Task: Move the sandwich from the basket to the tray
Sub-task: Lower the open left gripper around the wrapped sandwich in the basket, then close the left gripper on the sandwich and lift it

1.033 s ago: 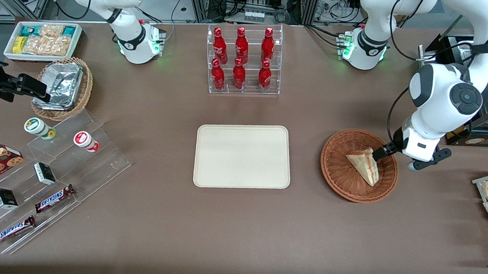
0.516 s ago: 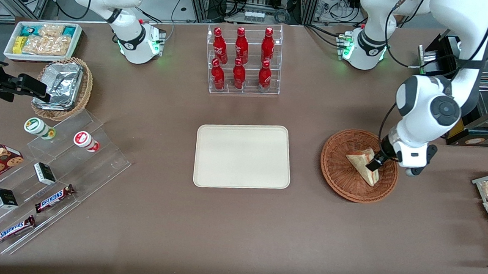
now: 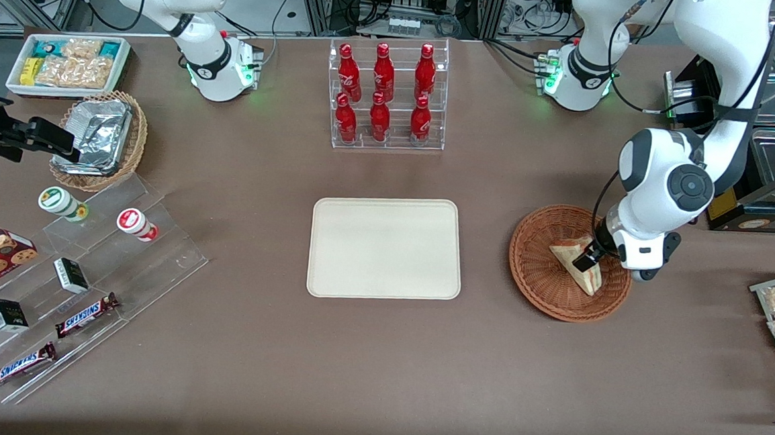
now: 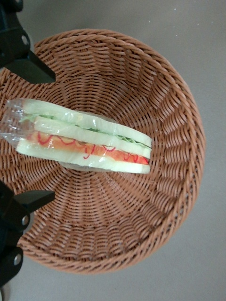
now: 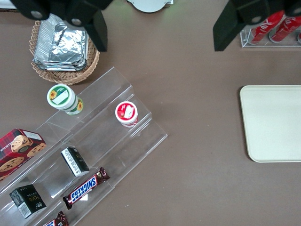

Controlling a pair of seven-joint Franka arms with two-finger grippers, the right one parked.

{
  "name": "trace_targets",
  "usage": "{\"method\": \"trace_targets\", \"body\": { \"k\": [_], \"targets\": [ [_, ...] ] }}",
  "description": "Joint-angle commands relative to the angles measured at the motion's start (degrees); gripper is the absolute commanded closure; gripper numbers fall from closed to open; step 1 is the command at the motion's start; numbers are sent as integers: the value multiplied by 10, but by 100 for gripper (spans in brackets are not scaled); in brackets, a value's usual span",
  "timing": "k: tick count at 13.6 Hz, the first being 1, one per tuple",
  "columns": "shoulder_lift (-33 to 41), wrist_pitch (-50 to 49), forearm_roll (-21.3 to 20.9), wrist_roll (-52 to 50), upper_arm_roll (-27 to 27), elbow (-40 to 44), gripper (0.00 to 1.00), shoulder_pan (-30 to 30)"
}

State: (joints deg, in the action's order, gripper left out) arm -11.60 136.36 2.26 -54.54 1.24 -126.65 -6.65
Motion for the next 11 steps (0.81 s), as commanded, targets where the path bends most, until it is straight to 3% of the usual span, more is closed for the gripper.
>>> {"method": "trace_targets", "body": {
  "k": [1, 5, 7, 8, 11],
  "targets": [
    [-17, 0, 2, -11, -3, 2, 0, -6],
    [-36, 1, 2, -14, -3, 2, 4, -6],
    [-37, -3, 1, -14, -3, 2, 88, -6],
    [-33, -7, 2, -10, -3, 2, 100, -6],
    [-24, -115, 2, -4, -3, 59, 100, -7]
  ]
}}
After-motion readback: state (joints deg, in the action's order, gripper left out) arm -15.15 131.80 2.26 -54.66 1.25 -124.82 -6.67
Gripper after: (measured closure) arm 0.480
